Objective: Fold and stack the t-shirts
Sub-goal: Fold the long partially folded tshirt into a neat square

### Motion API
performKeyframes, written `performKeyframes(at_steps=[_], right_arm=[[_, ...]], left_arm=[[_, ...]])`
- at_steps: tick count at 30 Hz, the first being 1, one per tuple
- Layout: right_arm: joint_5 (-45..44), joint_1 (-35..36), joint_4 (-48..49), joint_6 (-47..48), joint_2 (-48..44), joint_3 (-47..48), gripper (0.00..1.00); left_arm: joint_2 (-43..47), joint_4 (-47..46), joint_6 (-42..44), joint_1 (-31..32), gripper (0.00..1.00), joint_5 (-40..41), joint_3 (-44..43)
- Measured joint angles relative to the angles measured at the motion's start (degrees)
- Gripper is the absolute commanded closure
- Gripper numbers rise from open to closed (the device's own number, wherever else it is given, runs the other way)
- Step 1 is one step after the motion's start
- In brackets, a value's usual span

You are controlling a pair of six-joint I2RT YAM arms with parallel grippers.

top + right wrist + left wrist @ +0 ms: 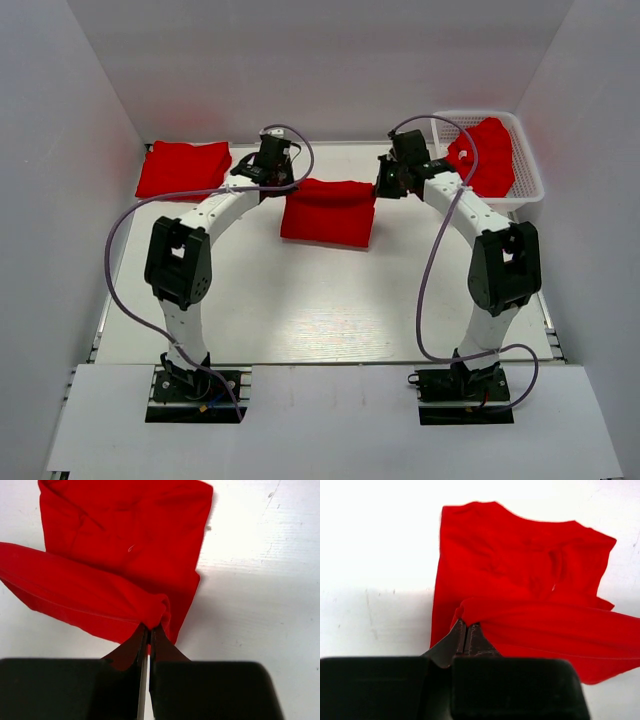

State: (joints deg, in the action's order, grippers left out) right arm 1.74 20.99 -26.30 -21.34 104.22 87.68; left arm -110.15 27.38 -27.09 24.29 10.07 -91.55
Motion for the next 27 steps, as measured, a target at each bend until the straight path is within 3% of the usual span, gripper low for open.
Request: performKeyframes(at_steps=[23,25,26,27], right_arm=[[3.4,-3.3,13.5,2.7,16.2,5.5,1.0],[3.5,-3.4,14.5,2.7,16.9,5.8,1.0],[3.6,-3.4,14.7,2.8,17.2,6.3,0.96],[3.7,-3.4,14.9,2.8,17.6,6.8,0.78]], left_arm=[[-15.7,-18.5,6.1,-2.6,1.0,-1.7,-4.0],[-16.7,-19.1,6.2,-2.7,0.94,-1.8,-4.0],[-16.9,-19.5,6.3,-2.8,0.86,-1.8,-4.0],[-17.1,-20.0,6.3,-2.9,0.64,-1.8,-4.0]])
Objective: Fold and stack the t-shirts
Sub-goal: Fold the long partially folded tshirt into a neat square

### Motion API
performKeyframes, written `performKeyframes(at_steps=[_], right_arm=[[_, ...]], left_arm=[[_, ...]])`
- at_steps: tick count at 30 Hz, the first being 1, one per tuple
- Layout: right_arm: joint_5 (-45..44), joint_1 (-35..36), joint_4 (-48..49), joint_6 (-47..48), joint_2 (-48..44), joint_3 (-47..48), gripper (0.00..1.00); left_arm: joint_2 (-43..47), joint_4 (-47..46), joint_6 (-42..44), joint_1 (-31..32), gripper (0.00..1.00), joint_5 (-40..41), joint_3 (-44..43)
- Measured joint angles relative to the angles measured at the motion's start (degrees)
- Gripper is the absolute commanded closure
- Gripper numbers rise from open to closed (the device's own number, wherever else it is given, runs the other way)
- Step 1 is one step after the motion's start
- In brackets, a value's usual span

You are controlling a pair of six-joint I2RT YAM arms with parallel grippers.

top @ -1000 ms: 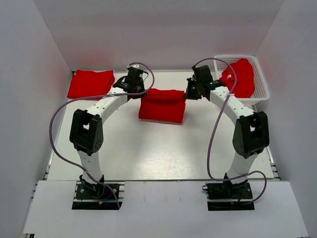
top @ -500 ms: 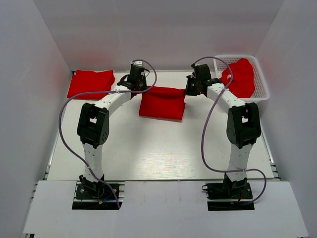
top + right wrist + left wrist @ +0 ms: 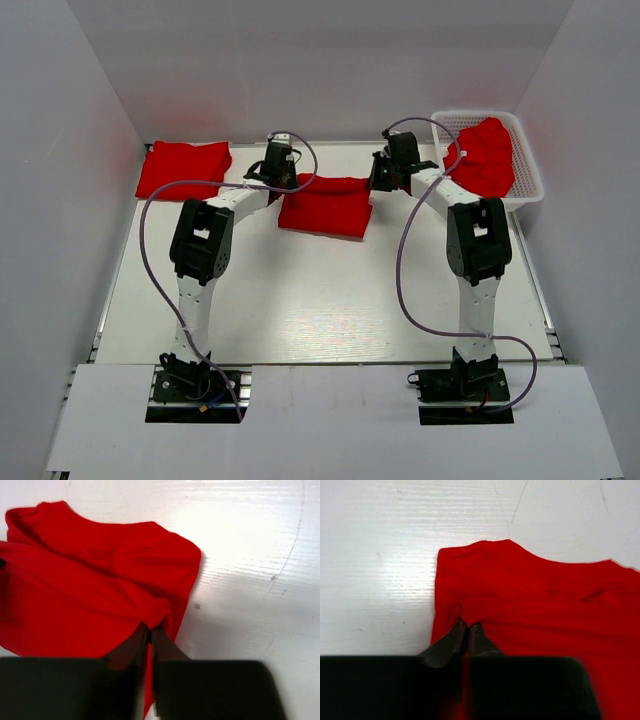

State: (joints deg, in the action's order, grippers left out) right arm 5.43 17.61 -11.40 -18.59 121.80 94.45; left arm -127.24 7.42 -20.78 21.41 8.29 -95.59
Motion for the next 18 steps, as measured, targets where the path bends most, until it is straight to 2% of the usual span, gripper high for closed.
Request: performKeyframes(at_steps=[1,3,4,11,18], right_arm=[[0.2,0.0,-0.1,-0.1,0.4,0.7,0.7],[0.0,0.0,0.0,0.1,1.1,2.5,0.51],[0.1,-0.2,-0.1,0.3,1.4,3.3,0.12],[-0.2,-0.8,-0.5,1.1,1.6,7.6,0.1],[0.4,-0.7,-2.7,2.4,-1.0,5.4,0.1]], left_arm=[[0.0,-0.2,0.2,-0.1,0.5,0.0,0.0],[0.0,-0.9,0.4,-0.3,0.14,0.4,-0.1],[0.0,-1.4,0.8,-0.4,0.0,0.8,-0.2],[0.2,-1.3,1.3,-1.5,0.0,3.6,-1.6],[5.0,0.9,1.6,-1.8,0.0,4.6,-1.4]])
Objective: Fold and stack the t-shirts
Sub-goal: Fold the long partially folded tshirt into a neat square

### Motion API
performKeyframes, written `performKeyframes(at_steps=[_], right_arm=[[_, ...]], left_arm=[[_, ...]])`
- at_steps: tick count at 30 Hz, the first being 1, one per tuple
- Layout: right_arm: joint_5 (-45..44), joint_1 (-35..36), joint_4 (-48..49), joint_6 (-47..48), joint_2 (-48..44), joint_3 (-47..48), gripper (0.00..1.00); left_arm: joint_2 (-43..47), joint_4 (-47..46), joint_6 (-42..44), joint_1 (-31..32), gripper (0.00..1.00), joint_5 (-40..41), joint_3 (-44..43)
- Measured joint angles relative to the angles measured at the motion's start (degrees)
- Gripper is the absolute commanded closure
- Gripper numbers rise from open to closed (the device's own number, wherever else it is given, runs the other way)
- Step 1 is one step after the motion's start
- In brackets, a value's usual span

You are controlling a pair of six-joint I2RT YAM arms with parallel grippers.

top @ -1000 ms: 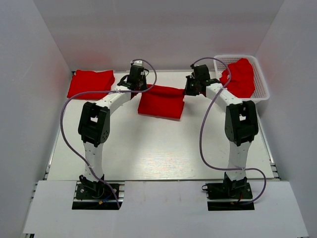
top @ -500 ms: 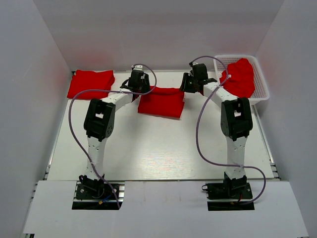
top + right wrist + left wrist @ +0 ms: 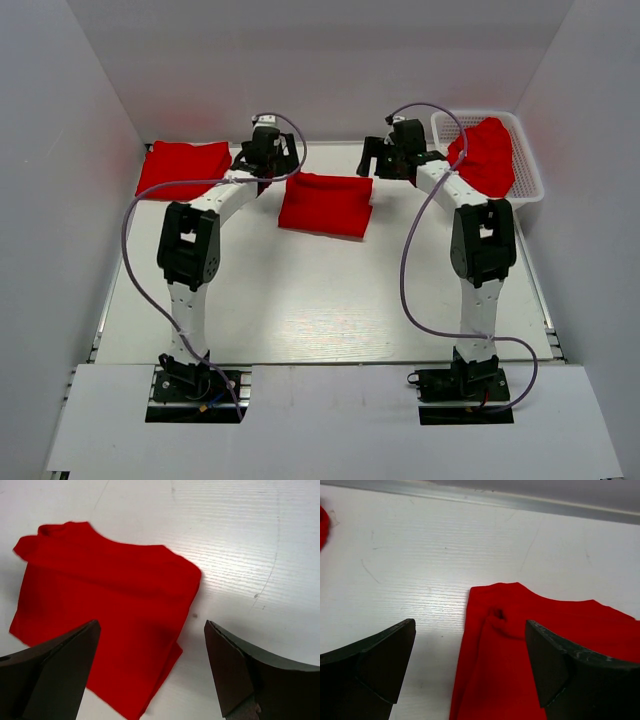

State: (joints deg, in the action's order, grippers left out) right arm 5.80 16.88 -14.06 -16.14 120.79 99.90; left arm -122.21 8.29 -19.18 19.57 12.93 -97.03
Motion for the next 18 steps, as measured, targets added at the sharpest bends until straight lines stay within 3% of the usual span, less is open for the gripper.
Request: performKeyframes(at_steps=[8,18], right_arm=[[9.0,1.4,-1.4,6.8,-3.3,-2.8,0.1],[18.6,9.7,-4.2,11.6,7.4,7.2,0.1]], left_arm=[[12.6,3.5,1.0,0.0,0.0,-1.7,5.6],[35.6,7.9,-1.0,0.0,0.0,-5.0,33.1]])
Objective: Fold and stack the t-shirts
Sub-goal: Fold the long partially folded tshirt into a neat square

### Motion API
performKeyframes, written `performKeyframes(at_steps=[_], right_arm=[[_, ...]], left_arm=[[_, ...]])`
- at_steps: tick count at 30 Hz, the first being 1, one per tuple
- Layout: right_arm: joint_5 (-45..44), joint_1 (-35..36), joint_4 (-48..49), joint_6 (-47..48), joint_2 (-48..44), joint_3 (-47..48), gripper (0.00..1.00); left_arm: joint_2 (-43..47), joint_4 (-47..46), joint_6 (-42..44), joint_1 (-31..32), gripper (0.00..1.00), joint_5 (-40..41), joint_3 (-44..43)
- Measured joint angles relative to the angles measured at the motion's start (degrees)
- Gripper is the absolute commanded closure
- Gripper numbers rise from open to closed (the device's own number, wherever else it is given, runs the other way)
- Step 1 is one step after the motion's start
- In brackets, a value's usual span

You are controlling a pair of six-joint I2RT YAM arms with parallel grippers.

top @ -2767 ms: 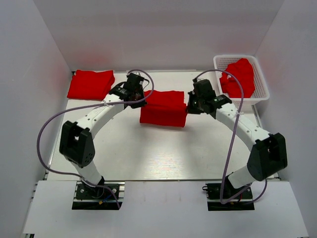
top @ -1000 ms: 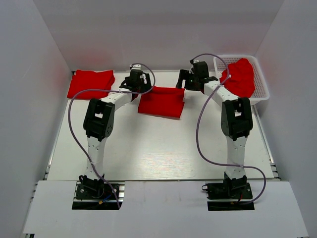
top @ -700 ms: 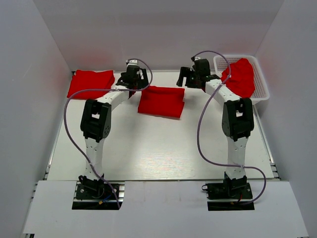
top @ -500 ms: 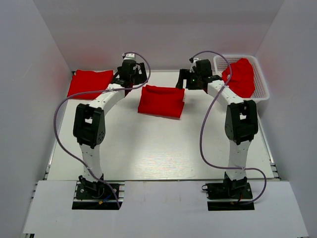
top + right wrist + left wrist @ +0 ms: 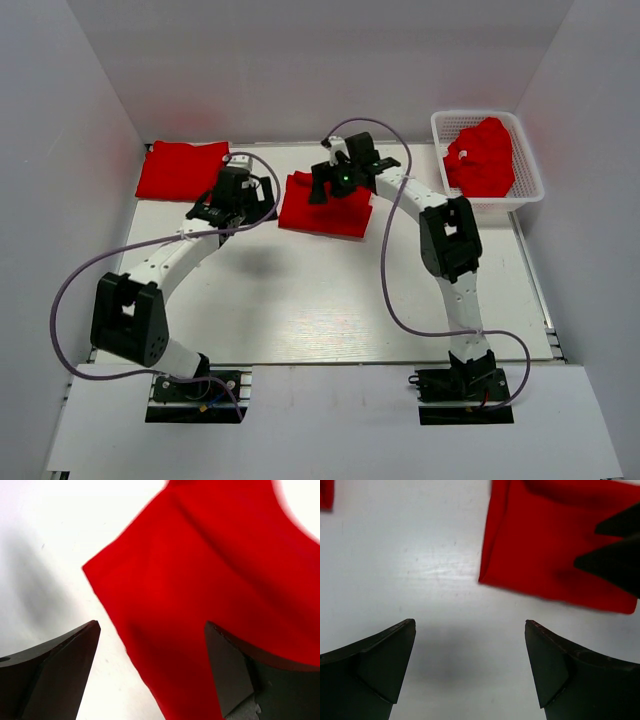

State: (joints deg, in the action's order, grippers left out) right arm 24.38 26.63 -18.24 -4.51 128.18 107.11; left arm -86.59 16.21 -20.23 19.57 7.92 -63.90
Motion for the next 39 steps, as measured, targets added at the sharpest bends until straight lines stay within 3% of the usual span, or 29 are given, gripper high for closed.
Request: performKeyframes(at_steps=[5,12,21,31,39], right_arm=[[3.1,2.7,1.3,-1.1,6.2,4.4,0.1],[3.4,2.9,10.3,-6.9,13.2,9.7,0.1],[-3.8,2.4,23.5,-12.9,20.6,14.9,0.1],[-7.3,2.2,39.1,-16.1,21.7,13.2,0.1],[-7.8,1.6,42.0,-16.4,22.3,15.5,0.1]], left_arm=[[6.6,6.6,-1.3,0.2,0.0,0.7,3.9],[15.0,9.7,-3.3,0.2,0.0,0.6,9.2],[15.2,13.8,-4.7,0.3,0.0,0.6,11.1],[12.6,14.2,-4.8,0.3,0.0,0.4,11.0],[11.6,14.2,-4.8,0.3,0.0,-0.5,11.0]])
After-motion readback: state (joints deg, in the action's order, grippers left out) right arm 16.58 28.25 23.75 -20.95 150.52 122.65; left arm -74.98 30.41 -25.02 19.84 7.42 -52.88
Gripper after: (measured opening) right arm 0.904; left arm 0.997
